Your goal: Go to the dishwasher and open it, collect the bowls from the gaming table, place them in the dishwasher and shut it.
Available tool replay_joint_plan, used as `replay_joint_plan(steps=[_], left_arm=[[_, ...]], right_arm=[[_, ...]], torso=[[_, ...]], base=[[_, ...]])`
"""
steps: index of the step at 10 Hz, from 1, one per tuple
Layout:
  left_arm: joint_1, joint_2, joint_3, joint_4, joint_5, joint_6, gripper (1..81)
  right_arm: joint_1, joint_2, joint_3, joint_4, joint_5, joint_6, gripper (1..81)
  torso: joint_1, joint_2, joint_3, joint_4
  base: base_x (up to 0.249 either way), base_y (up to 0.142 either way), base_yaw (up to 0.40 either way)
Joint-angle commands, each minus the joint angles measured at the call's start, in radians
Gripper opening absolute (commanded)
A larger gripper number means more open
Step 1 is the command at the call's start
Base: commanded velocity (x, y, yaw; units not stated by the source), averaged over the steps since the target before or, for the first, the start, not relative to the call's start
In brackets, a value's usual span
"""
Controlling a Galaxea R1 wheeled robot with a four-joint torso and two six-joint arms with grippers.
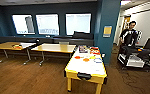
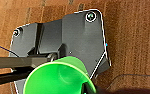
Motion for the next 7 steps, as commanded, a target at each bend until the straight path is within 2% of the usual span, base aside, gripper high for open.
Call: replay_joint_plan(steps=[1,3,7], left_arm=[[-0.051,-0.007,-0.005,0.005,0.053,0.004,1.0],[-0.051,-0.008,-0.003,0.008,0.053,0.006,1.0],[-0.051,-0.008,-0.003,0.009,0.054,0.006,1.0]], right_arm=[[0.037,-0.022,0.001,-0.011,-0.046,-0.002,1.0],[0.036,-0.022,0.001,-0.011,-0.045,-0.002,1.0],[0.034,-0.022,-0.004,-0.01,-0.045,-0.002,1.0]], torso=[[0.0,0.0,0.0,0.0],[0.0,0.0,0.0,0.0],[0.0,0.0,0.0,0.0]], base=[[0.0,0.0,0.0],[0.0,0.0,-0.176],[0.0,0.0,-0.386]])
